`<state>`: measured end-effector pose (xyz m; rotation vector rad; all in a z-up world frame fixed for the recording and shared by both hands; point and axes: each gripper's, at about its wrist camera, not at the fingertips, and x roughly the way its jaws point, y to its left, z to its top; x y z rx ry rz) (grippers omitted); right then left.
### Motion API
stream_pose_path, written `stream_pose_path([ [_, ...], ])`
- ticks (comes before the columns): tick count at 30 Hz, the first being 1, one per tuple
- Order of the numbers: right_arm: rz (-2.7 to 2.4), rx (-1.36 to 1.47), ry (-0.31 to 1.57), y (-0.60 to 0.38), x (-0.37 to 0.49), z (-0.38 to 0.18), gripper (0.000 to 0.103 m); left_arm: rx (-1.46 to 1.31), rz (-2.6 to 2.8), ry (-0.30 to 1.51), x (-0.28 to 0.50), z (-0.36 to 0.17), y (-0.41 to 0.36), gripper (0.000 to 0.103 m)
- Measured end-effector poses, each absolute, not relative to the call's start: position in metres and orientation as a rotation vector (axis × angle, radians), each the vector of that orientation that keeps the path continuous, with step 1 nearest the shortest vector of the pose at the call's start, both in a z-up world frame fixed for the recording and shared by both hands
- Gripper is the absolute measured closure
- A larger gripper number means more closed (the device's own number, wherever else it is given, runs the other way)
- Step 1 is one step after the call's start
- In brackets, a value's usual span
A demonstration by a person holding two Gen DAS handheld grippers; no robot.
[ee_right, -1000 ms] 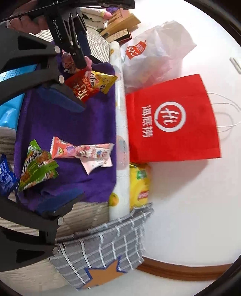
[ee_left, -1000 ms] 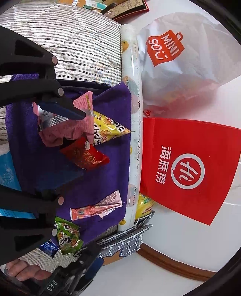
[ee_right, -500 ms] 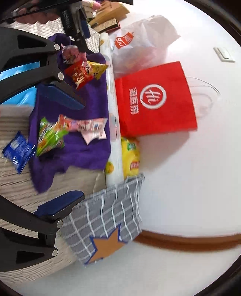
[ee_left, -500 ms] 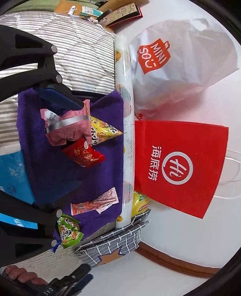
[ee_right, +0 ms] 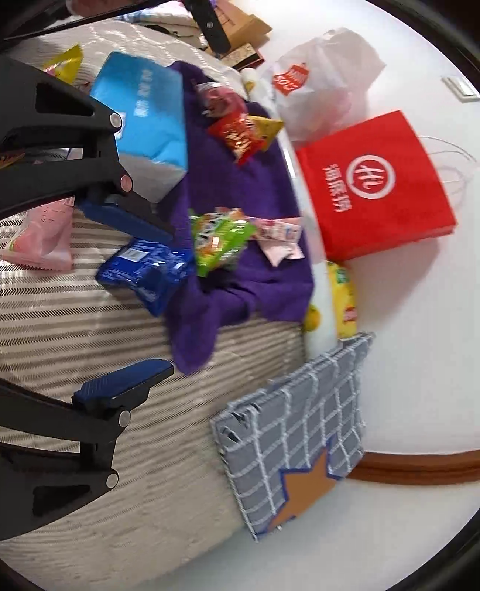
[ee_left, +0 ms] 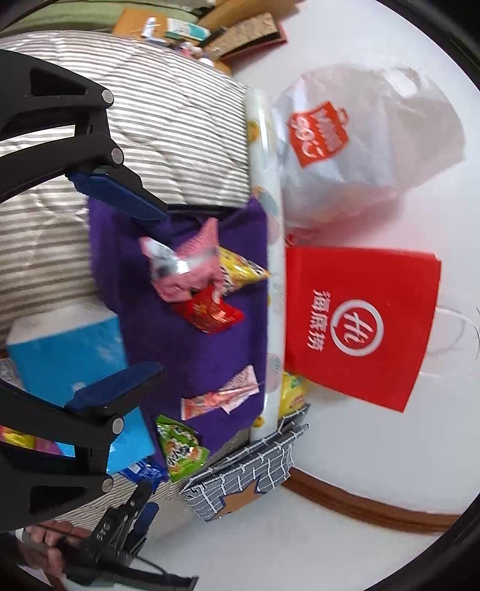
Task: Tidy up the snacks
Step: 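Grasp the blue packet on the bed with the right gripper, then grasp the pink and yellow chip bag with the left gripper while the right holds the blue packet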
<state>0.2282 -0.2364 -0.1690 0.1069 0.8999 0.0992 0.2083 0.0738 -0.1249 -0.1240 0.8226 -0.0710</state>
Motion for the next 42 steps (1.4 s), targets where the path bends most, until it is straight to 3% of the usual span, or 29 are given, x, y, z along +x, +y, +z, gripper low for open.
stream_pose_path([
  [7,0.148,0.143,0.940,-0.229,0.242,-0.192,0.037,-0.143,-0.065,0.853,0.188,-0.133,0.087,0.026],
  [8,0.160,0.146,0.946,-0.228,0.244,-0.195,0.040,-0.145,-0.066,0.850,0.186,-0.133,0.087,0.026],
  [10,0.185,0.148,0.960,-0.225,0.248,-0.198,0.063,-0.155,-0.069,0.845,0.181,-0.133,0.088,0.026],
  [11,0.200,0.154,0.970,-0.223,0.248,-0.200,0.080,-0.162,-0.074,0.847,0.179,-0.134,0.089,0.026],
  [14,0.226,0.175,0.959,-0.222,0.241,-0.194,0.086,-0.175,-0.082,0.851,0.173,-0.134,0.088,0.026],
  [27,0.194,0.118,0.827,-0.242,0.147,-0.133,0.086,-0.176,-0.131,0.815,0.120,-0.121,0.068,0.026],
  [42,0.198,0.118,0.848,-0.262,0.085,-0.152,0.086,-0.083,-0.283,0.854,0.093,-0.144,-0.026,0.017],
])
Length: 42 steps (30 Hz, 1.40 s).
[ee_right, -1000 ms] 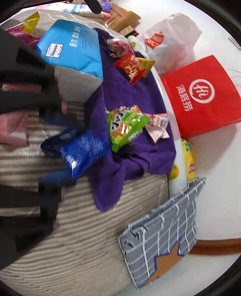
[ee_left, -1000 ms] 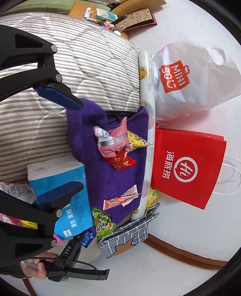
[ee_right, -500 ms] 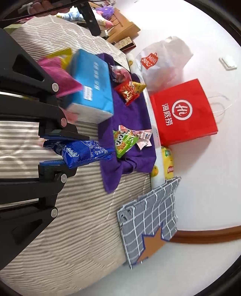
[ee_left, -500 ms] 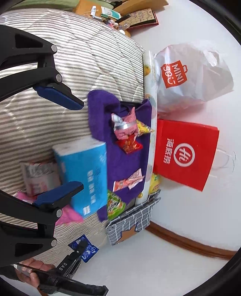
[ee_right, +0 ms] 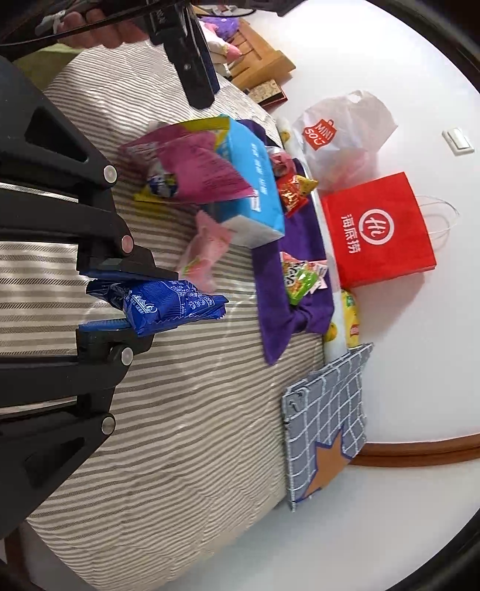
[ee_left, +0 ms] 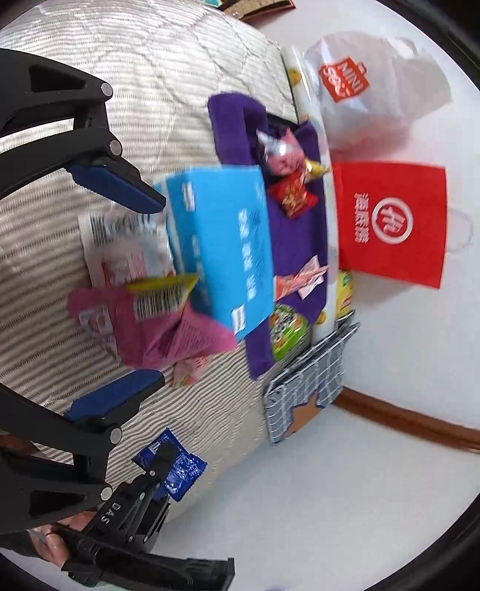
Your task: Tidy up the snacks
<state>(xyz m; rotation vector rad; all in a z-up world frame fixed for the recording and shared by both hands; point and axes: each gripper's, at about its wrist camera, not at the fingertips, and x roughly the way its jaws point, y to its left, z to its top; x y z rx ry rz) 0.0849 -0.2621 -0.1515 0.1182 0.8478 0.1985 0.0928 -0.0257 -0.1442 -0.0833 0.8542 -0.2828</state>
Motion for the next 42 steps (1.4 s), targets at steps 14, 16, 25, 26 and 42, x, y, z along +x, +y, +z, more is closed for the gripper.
stream_pose_path([
  [14,0.194,0.093,0.858,-0.267,0.075,-0.161,0.086,-0.169,-0.324,0.947,0.117,-0.176,-0.056,0.048],
  [16,0.201,0.093,0.855,-0.262,0.074,-0.161,0.086,-0.181,-0.346,0.934,0.113,-0.171,-0.051,0.049],
  [25,0.322,0.195,0.890,-0.224,0.080,-0.169,0.086,-0.180,-0.252,0.842,0.081,-0.136,0.006,0.049],
  [26,0.331,0.217,0.905,-0.221,0.083,-0.172,0.086,-0.176,-0.229,0.837,0.078,-0.136,0.013,0.049],
  [42,0.191,0.024,0.889,-0.235,0.068,-0.173,0.030,-0.250,-0.161,0.825,0.080,-0.151,0.065,0.049],
])
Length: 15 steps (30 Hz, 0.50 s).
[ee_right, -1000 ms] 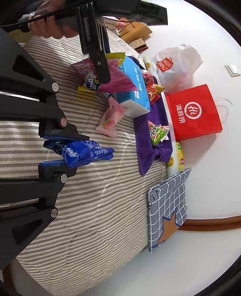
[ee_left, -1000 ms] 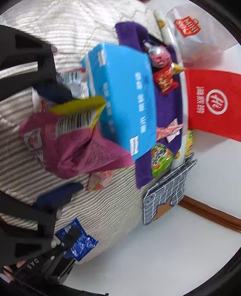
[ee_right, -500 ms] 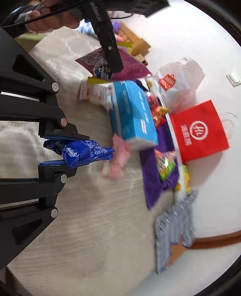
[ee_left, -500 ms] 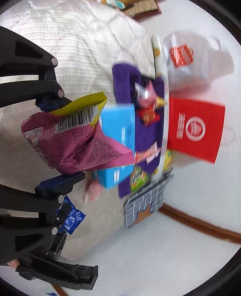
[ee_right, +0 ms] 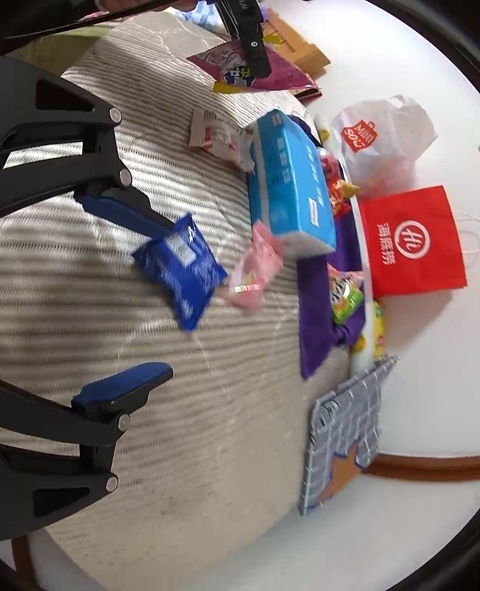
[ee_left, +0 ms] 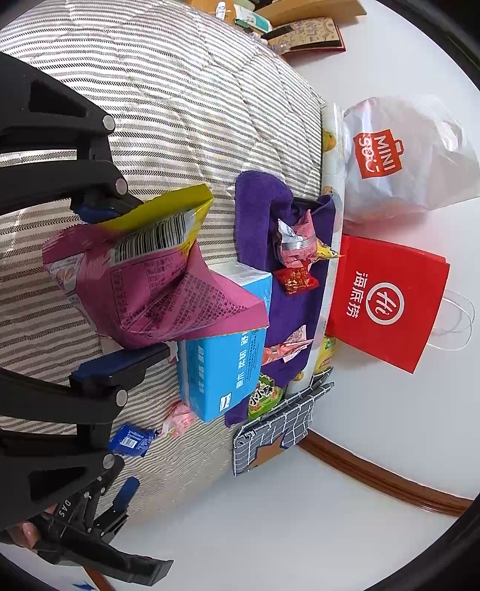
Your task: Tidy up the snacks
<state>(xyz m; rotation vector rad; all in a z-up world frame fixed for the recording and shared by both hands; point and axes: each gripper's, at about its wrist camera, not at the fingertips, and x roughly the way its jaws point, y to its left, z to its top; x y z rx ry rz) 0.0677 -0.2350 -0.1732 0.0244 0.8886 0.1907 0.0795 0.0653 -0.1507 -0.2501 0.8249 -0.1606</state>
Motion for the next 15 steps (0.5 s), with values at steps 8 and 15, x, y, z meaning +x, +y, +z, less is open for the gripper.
stream_pose_path([
  [8,0.330,-0.091,0.909,-0.214,0.094,-0.183,0.030,-0.252,-0.150,0.841,0.084,-0.154,0.071,0.049],
  [15,0.366,-0.175,0.922,-0.203,0.103,-0.196,0.027,-0.259,-0.131,0.842,0.085,-0.153,0.075,0.049],
])
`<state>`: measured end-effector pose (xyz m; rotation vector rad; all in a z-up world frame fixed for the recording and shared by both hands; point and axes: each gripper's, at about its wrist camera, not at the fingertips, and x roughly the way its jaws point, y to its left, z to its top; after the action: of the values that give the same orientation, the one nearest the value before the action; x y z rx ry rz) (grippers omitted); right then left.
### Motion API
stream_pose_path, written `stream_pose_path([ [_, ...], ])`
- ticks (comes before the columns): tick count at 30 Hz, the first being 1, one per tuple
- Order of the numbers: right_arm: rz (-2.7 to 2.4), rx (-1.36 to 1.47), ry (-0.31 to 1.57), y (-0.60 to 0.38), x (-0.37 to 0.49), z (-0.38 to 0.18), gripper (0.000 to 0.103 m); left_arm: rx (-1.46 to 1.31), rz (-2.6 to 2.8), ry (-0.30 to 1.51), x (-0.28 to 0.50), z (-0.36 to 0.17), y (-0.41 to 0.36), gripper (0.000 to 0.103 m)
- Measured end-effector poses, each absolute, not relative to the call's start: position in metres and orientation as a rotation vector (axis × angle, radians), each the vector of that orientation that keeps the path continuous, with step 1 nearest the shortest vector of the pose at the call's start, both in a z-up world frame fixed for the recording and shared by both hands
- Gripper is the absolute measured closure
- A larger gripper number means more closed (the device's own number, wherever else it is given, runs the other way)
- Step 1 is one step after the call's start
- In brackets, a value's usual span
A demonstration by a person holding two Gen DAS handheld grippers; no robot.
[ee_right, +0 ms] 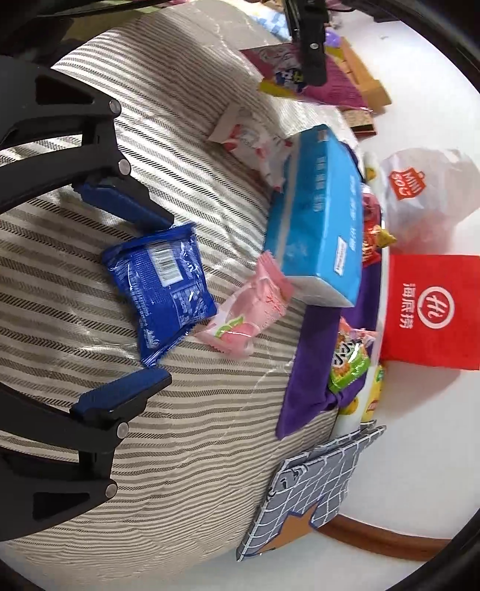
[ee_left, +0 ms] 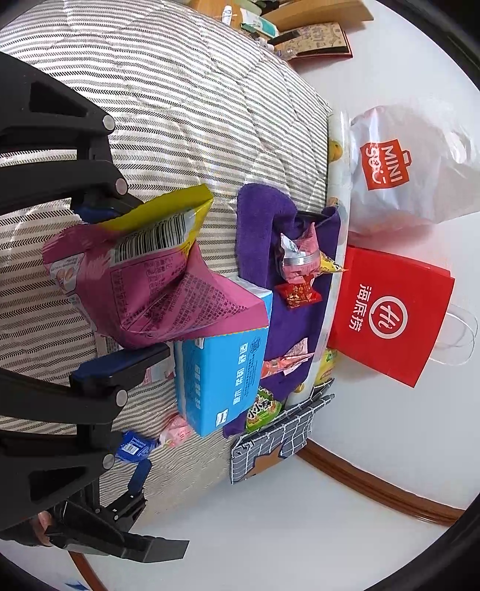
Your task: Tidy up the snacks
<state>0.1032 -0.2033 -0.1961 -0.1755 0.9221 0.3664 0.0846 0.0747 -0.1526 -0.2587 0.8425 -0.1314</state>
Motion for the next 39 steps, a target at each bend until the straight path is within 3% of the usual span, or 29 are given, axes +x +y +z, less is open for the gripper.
stream_pose_path([
  [5,0.386,-0.174,0.942,-0.201,0.112,-0.197,0.027,-0.261,-0.129,0.843,0.083,-0.150,0.075,0.049],
  [12,0.388,-0.156,0.962,-0.198,0.104,-0.192,0.056,-0.270,-0.117,0.826,0.072,-0.144,0.081,0.049],
  [39,0.283,0.028,0.760,-0.205,0.121,-0.101,0.058,-0.233,-0.213,0.776,0.108,-0.113,0.059,0.049],
])
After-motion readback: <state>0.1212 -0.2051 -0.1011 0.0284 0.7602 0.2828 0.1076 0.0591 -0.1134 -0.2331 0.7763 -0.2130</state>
